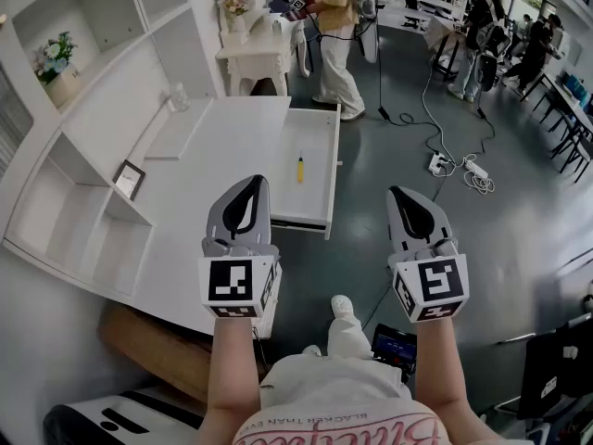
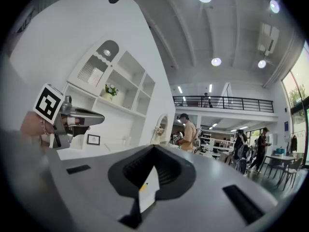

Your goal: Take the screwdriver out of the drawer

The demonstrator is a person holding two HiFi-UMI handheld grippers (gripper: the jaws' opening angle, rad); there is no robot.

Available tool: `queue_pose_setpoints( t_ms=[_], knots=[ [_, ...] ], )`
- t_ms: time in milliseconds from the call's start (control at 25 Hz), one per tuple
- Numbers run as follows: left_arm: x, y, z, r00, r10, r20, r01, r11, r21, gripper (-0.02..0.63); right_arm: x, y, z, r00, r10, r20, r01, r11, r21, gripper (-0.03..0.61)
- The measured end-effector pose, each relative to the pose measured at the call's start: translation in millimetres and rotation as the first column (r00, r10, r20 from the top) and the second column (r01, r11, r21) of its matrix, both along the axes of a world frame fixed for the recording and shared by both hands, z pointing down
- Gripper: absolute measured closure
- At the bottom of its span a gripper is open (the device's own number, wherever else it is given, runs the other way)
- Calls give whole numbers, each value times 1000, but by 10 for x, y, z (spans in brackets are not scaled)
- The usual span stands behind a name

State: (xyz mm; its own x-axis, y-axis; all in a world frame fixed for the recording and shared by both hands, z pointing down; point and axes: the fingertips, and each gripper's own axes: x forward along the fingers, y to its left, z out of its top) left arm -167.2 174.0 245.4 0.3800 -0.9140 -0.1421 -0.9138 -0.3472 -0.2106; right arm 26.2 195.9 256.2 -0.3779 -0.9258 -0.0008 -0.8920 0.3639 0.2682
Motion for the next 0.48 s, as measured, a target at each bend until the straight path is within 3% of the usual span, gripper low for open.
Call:
queue_pose_setpoints(
  t_ms=[480],
  knots=[
    [-22, -241, 62, 1000, 3, -29, -4, 1000, -24, 604, 48, -269, 55, 998, -10, 59, 11, 1000, -29, 572]
  ],
)
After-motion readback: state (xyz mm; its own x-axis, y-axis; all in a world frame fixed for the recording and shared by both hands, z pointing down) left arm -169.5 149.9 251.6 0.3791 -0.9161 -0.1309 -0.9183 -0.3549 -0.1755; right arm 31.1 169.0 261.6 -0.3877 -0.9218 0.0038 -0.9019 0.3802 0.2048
